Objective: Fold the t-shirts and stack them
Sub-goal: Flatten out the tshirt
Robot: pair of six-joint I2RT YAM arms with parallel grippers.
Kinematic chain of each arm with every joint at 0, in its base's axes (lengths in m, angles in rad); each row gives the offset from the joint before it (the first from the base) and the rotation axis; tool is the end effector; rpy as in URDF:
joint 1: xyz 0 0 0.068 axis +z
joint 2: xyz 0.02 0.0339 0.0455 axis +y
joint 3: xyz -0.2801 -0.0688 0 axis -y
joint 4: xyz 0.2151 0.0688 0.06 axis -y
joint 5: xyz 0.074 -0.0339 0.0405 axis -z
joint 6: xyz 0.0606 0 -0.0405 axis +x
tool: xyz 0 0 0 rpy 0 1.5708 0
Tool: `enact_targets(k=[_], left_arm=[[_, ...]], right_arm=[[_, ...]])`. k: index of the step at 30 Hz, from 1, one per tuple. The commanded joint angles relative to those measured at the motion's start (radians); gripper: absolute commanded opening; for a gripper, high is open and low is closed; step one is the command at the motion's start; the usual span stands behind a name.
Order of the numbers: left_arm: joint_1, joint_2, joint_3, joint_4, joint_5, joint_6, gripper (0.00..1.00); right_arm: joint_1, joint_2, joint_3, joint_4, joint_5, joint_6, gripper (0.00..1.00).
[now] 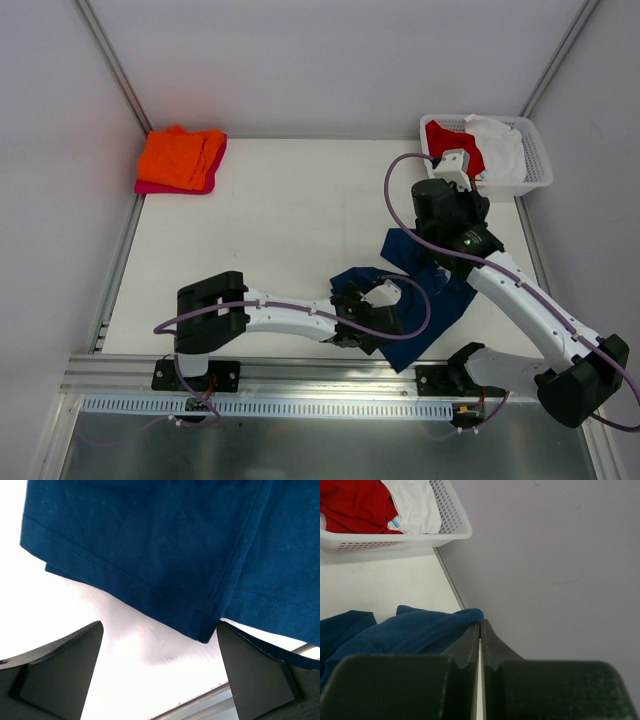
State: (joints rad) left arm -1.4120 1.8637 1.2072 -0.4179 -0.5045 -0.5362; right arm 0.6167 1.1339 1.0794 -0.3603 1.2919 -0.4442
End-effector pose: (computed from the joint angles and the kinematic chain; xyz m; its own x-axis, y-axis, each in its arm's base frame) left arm 0.0872 -0.3591 0.1862 -0.5425 0.5595 -0.6266 0.6408 0.7580 0.1221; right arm 0.1989 0.0696 0.3789 -0.5369 -0.5256 -0.6599 0.3631 0.5621 -0.7431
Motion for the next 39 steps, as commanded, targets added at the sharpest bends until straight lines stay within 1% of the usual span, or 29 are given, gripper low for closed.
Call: enact_targets(k=[1, 6, 14, 30, 36, 39], left_arm=[[-0.013, 0.029, 0.04, -0.027, -0.023, -0.013, 0.99], [-0.022, 0.064, 0.089, -0.027, -0.017, 0.01, 0.99], [-0.027, 0.086, 0.117, -0.027, -0.023, 0.03, 0.99], [-0.028, 0.038, 0.048, -0.028, -0.054, -0.019, 0.99], [-0.028, 0.043, 0.034, -0.032, -0.051, -0.03, 0.99], [-0.028, 0.032, 0.022, -0.041, -0.077, -0.051, 0.99]], right_arm=[[-0.003, -0.002, 0.045, -0.006, 0.004, 0.029, 0.01], [-0.005, 0.001, 0.048, -0.014, 0.001, 0.035, 0.0], [-0.003, -0.002, 0.045, -0.025, -0.003, 0.044, 0.0], [-0.003, -0.005, 0.043, -0.026, -0.006, 0.044, 0.0], [-0.005, 0.001, 0.045, -0.035, -0.003, 0.045, 0.0], [-0.005, 0.0, 0.05, -0.037, -0.003, 0.044, 0.0]])
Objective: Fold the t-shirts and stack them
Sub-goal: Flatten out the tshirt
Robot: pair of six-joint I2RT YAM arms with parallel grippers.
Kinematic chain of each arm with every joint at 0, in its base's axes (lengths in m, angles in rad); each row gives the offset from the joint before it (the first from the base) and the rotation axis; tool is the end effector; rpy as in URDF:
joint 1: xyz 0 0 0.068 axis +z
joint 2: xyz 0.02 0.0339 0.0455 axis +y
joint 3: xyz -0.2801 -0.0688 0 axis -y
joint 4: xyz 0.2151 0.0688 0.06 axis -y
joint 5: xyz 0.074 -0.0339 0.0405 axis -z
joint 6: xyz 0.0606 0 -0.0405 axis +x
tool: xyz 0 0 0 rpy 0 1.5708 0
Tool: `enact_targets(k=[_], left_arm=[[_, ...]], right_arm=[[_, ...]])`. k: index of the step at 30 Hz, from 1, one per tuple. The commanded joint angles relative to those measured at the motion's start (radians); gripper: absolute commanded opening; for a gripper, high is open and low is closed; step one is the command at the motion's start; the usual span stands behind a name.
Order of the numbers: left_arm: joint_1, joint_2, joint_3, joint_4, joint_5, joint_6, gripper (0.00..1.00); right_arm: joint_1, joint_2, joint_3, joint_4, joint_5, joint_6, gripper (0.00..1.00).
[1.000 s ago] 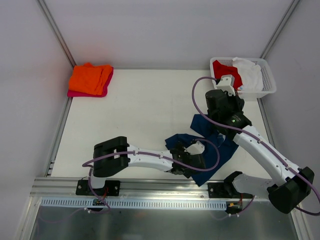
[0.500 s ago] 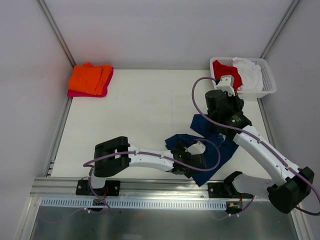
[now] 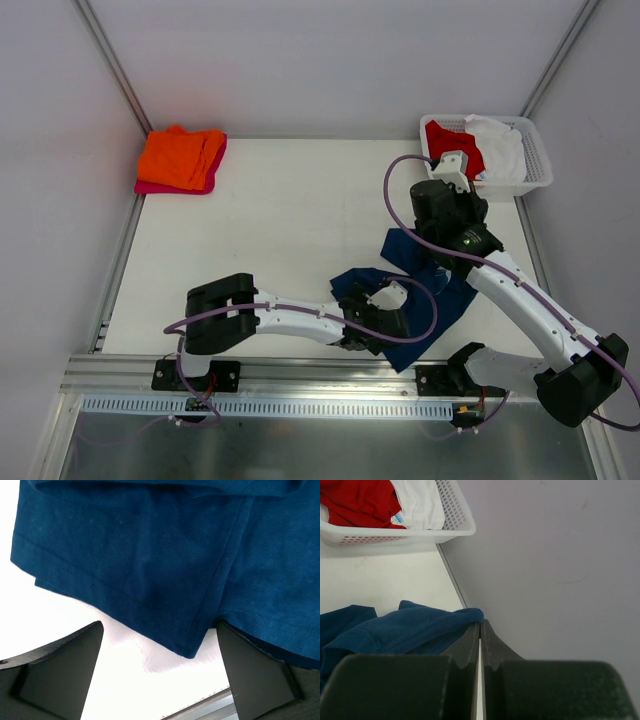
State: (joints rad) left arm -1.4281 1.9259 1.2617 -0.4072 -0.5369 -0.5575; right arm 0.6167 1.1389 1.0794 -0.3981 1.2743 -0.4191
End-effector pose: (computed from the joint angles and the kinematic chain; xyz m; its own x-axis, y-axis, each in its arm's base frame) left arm 0.0853 -0.3758 0.1801 -0.5375 0.5444 -0.6439 0.6262 0.7692 0.1277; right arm 0.1994 0.0703 0.3745 -0.5453 -0.5323 -0.6475 0.3383 0.5670 -0.7510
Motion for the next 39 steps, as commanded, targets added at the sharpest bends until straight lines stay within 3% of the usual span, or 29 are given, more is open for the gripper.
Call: enact_targets(k=[1, 2, 4, 5, 6, 7, 9, 12, 17, 39], left_arm=[[-0.012, -0.037, -0.038, -0.051, -0.04, -0.028, 0.94], [-0.011, -0.038, -0.035, -0.051, -0.043, -0.027, 0.9], [-0.012, -0.035, -0.035, -0.051, -0.04, -0.022, 0.99], [-0.012, -0.034, -0.033, -0.05, -0.031, -0.018, 0.88], [-0.012, -0.031, -0.028, -0.051, -0.031, -0.015, 0.54], [-0.012, -0.027, -0.025, -0.054, -0.038, -0.018, 0.26], [-0.012, -0.028, -0.027, -0.053, -0.041, -0.025, 0.26], [-0.012, -0.019, -0.019, -0.055, -0.035, -0.018, 0.37], [-0.011, -0.007, -0.008, -0.055, -0.021, -0.01, 0.23], [-0.012, 0.035, 0.103, -0.051, -0.008, 0.057, 0.28]], right_arm=[[-0.005, -0.005, 0.05, 0.001, 0.014, 0.019, 0.0], [-0.005, -0.005, 0.05, 0.001, 0.013, 0.019, 0.0], [-0.005, -0.004, 0.051, -0.001, 0.013, 0.019, 0.0], [-0.005, -0.002, 0.051, -0.001, 0.013, 0.019, 0.0], [-0.003, -0.001, 0.051, -0.001, 0.013, 0.019, 0.0], [-0.005, -0.001, 0.051, 0.001, 0.014, 0.019, 0.01], [-0.003, 0.001, 0.053, -0.002, 0.014, 0.019, 0.0], [-0.003, 0.002, 0.054, -0.004, 0.014, 0.019, 0.0], [-0.005, 0.002, 0.057, -0.007, 0.014, 0.02, 0.0], [-0.005, 0.013, 0.05, -0.016, 0.013, 0.031, 0.0]])
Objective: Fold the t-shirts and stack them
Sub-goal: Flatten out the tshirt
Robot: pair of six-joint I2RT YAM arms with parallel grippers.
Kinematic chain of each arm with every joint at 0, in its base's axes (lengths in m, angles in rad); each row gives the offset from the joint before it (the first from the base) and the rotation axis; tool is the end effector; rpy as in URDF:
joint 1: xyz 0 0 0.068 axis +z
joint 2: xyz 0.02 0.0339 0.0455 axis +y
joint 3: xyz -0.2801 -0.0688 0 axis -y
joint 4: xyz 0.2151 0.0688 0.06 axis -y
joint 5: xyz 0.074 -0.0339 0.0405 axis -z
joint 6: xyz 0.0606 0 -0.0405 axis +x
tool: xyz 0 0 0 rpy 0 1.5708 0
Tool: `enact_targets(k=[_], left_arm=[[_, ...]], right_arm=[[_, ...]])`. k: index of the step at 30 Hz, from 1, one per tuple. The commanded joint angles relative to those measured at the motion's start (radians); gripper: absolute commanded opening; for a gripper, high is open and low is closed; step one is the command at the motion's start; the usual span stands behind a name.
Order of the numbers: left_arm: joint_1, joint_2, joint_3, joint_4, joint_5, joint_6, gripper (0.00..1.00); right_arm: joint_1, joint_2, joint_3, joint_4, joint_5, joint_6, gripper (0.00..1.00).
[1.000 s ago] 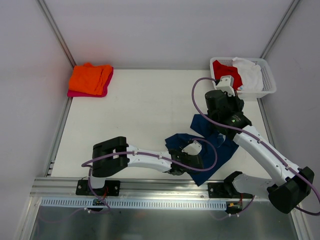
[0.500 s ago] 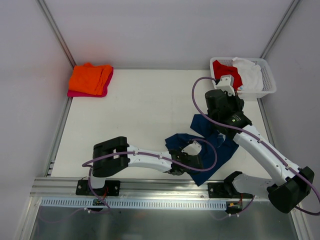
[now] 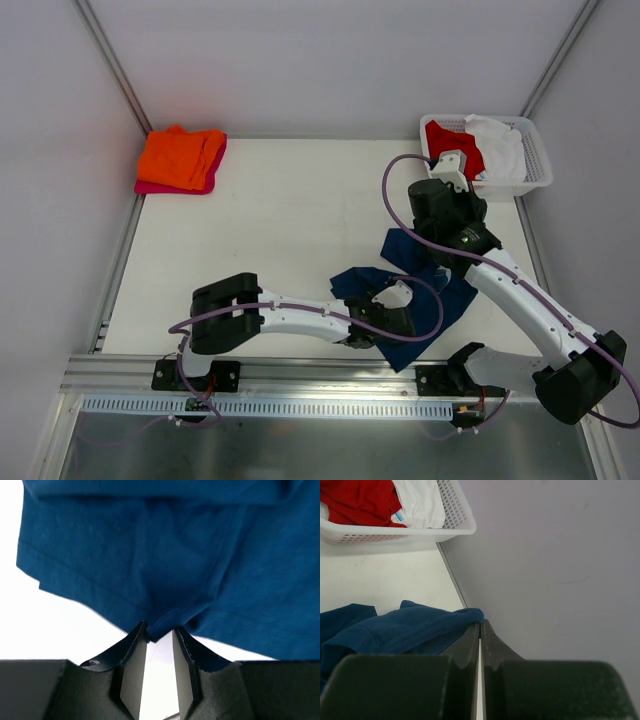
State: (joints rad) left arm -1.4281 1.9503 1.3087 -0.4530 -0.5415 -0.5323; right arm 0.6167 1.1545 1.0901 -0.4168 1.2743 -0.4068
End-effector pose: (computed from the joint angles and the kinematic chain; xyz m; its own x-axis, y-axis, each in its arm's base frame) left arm 0.0863 -0.3813 0.1811 -0.5223 0.5775 -0.6275 0.6378 0.7530 0.1621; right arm 0.2020 0.0722 0.3733 -0.5536 -0.5341 -0.6390 0.3306 0.5633 -0.7573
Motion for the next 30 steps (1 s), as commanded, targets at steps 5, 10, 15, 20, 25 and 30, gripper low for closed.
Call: enact_targets(k=[5, 10, 15, 20, 25, 30], left_arm=[[-0.012, 0.028, 0.077, -0.006, 0.002, 0.041, 0.27], [-0.012, 0.035, 0.078, -0.006, 0.005, 0.038, 0.23], [-0.012, 0.041, 0.075, -0.006, -0.002, 0.031, 0.0], [-0.012, 0.064, 0.095, -0.007, -0.003, 0.031, 0.0], [-0.011, 0.001, 0.093, -0.012, -0.043, 0.08, 0.0], [-0.011, -0.094, 0.129, -0.071, -0.139, 0.187, 0.0]], right_arm=[[-0.003, -0.001, 0.039, 0.004, 0.013, 0.019, 0.0], [-0.005, -0.003, 0.037, 0.004, 0.013, 0.019, 0.0], [-0.005, -0.004, 0.034, 0.004, 0.011, 0.02, 0.01], [-0.005, 0.001, 0.036, 0.0, 0.011, 0.023, 0.01], [-0.005, 0.002, 0.044, -0.011, 0.004, 0.031, 0.0], [-0.002, -0.004, 0.085, -0.066, -0.001, 0.069, 0.0]])
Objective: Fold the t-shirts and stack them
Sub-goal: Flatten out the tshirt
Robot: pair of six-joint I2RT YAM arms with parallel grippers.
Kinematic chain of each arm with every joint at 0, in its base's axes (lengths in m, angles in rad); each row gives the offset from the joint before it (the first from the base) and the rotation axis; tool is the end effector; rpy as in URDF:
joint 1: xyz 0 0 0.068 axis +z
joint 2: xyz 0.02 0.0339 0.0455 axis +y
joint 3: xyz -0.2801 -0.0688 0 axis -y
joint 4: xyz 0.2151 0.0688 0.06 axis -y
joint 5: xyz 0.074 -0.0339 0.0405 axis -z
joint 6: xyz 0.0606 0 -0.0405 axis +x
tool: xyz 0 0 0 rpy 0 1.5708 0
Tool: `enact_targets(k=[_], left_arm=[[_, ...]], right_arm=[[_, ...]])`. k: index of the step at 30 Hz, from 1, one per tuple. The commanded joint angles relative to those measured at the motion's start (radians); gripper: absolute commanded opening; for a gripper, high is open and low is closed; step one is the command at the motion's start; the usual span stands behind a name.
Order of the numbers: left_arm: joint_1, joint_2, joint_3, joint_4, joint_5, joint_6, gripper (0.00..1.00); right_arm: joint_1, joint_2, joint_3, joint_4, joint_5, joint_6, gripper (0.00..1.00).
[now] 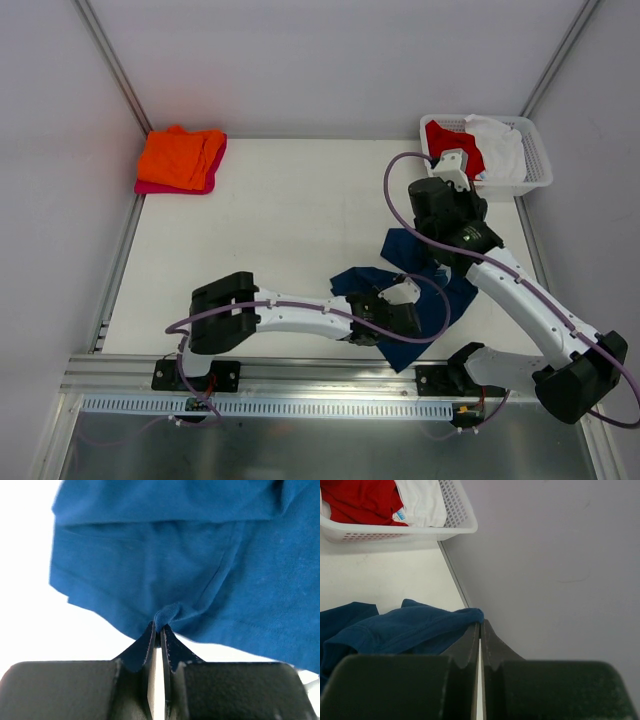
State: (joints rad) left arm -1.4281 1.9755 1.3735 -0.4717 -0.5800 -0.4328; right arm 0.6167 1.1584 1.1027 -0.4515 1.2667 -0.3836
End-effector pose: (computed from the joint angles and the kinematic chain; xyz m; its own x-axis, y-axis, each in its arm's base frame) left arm 0.0899 -0.3922 0.1890 -0.4451 0.6314 -0.6349 0.6655 0.7077 0.2373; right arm 0.2018 0.0722 0.3733 -0.5573 -0.5324 -0.6371 0.3220 0.5687 -0.7569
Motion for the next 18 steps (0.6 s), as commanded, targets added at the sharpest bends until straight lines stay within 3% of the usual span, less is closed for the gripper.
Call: enact_targets(k=[1, 13, 18], left_arm=[[-0.009, -0.142, 0.09, -0.067, -0.121, 0.103, 0.0], [0.015, -0.435, 0.188, -0.249, -0.332, 0.252, 0.0], [0.017, -0.597, 0.222, -0.326, -0.501, 0.318, 0.0]], right_arm=[[0.0, -0.011, 0.08, -0.039, 0.0, 0.051, 0.0], [0.025, -0.08, 0.21, -0.087, 0.048, -0.004, 0.0], [0.041, -0.137, 0.25, 0.0, 0.132, -0.11, 0.0]])
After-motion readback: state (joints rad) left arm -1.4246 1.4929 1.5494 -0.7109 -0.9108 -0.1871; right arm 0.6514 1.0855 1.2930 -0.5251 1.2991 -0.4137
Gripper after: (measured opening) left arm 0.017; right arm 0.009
